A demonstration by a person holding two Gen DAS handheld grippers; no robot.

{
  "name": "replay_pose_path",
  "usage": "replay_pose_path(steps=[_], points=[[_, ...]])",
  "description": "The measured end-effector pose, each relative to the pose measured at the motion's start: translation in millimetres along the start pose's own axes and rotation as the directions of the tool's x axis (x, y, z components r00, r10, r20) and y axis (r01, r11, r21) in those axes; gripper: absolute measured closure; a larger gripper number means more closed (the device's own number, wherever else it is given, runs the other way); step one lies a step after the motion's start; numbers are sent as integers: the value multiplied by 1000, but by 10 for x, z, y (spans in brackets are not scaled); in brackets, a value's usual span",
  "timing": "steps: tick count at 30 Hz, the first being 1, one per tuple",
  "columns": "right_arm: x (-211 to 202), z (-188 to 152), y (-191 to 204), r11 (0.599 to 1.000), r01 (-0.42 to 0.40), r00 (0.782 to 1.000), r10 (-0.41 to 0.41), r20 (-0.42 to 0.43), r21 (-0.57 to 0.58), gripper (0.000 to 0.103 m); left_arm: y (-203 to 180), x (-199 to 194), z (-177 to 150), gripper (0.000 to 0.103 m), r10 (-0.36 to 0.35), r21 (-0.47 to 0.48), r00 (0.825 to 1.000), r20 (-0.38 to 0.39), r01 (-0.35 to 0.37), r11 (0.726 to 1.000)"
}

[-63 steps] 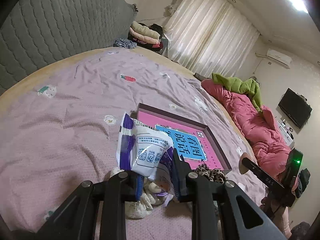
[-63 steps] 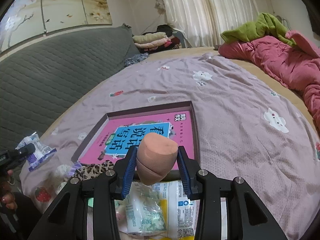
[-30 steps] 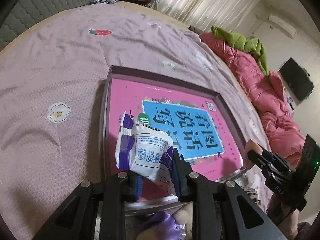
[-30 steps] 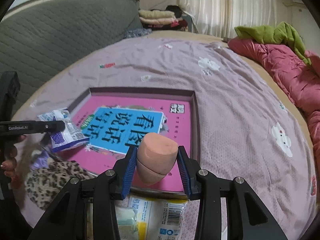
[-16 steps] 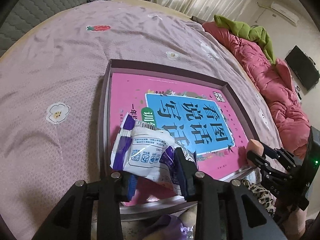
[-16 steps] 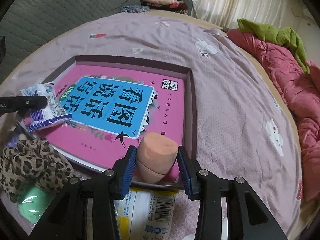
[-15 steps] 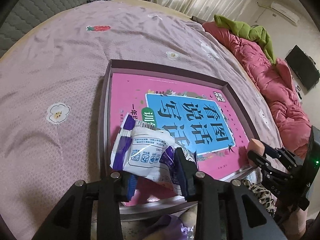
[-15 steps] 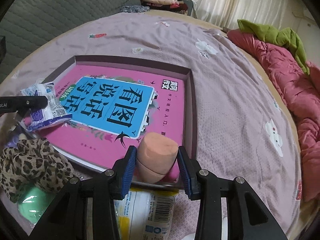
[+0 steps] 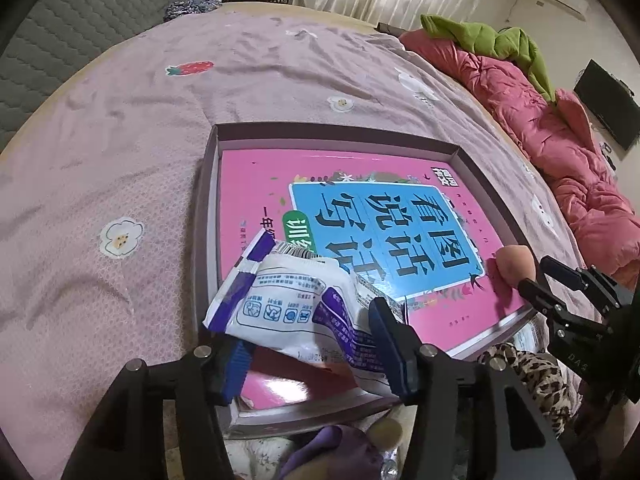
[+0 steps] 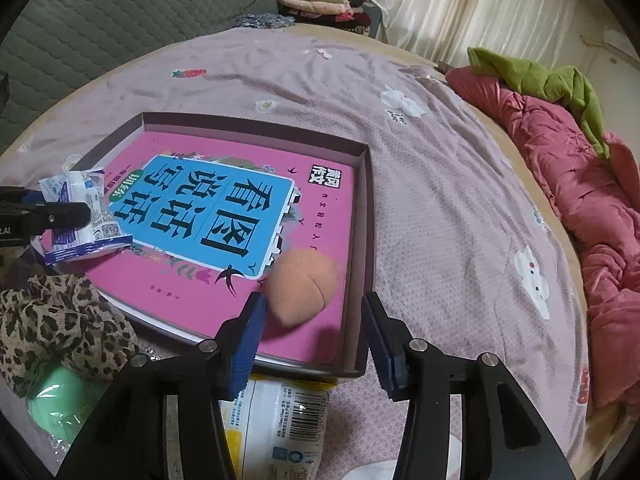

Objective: Organize soft objects
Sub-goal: 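Lower the wipes packet onto the book while the right gripper releases the sponge, then withdraw both open grippers from the tray back toward the pile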

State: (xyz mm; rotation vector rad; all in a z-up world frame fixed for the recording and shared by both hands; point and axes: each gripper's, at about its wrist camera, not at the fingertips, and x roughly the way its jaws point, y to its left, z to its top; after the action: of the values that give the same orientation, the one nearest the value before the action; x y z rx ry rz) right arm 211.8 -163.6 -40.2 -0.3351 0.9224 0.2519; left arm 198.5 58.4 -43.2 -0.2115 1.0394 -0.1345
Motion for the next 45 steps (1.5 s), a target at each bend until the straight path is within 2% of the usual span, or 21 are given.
replay_pose_path(steps=[8,11,18,22,26,28,34,45], points=[[-33,0,-62,999,-9,1000,8,11,39,52,-21,-72,-1,47,24,20,1000,13,-24,1000],[-63,1,-93,999,-10,1000,9,24,49,52,-31,-106,8,38,19,31,1000,22,-19,999],[-94,1,-104,998,-17,999,15,40,60,51,-40,-132,26,37,41,47,999,35,-43,998],[-100,1,-108,998,-23,999,20,43,65,51,-122,-175,16,37,91,111,994,63,-98,989],[-119,-4,-125,998,-18,999,15,49,64,51,-170,-204,-5,37,180,167,979,91,-193,967],[-118,-6,-135,998,-18,999,14,49,68,51,-168,-214,-10,37,201,179,975,99,-216,960],[-138,-3,-154,997,-20,998,16,60,73,51,-67,-297,26,37,160,137,981,107,-173,975],[-162,-5,-246,992,-46,996,37,77,118,50,210,-546,113,37,60,-37,981,185,-54,998]])
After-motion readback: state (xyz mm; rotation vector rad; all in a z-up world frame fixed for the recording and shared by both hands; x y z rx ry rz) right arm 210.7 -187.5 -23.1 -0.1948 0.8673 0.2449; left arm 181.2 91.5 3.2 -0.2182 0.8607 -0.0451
